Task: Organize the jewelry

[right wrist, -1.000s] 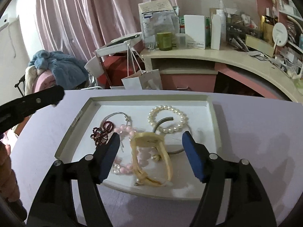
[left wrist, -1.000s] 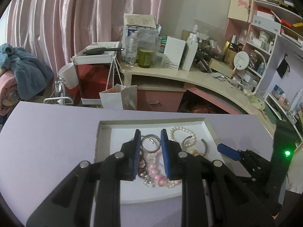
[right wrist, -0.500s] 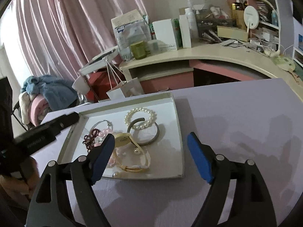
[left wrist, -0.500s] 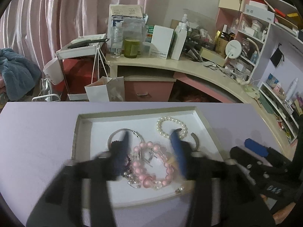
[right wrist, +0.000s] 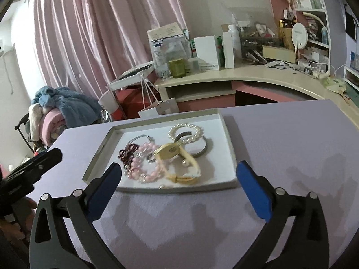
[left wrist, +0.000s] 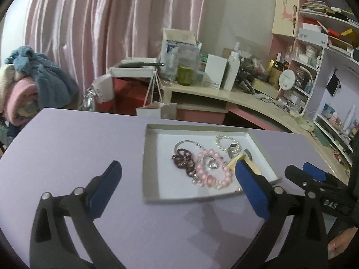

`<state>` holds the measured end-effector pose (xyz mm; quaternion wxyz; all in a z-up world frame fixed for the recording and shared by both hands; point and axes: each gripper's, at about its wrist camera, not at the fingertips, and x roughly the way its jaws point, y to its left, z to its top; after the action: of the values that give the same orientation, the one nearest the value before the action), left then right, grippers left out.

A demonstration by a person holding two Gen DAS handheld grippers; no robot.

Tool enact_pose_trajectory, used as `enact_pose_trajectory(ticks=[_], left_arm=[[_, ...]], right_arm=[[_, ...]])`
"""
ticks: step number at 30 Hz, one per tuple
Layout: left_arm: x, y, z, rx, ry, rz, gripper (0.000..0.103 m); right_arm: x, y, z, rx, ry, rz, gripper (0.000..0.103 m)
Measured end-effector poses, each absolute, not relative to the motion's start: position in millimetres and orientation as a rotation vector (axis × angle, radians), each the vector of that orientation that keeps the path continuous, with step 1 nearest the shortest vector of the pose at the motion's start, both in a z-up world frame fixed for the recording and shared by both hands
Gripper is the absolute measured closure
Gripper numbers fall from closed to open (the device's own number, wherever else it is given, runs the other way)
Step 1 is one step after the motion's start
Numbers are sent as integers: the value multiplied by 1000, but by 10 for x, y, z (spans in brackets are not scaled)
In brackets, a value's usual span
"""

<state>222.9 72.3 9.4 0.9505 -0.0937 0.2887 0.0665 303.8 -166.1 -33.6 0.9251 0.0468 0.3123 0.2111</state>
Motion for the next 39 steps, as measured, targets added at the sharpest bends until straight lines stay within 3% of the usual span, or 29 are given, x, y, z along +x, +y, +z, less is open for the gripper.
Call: enact_pose_trajectory(ticks=[14,39], left_arm=[[1780,601,-40,-159,576,154,2],[1801,552,-106,-185,600,133,2]], right_arm=[[2655,-1535,-346,29,595,430,1],[2577,-1542,-345,23,577,412,1]])
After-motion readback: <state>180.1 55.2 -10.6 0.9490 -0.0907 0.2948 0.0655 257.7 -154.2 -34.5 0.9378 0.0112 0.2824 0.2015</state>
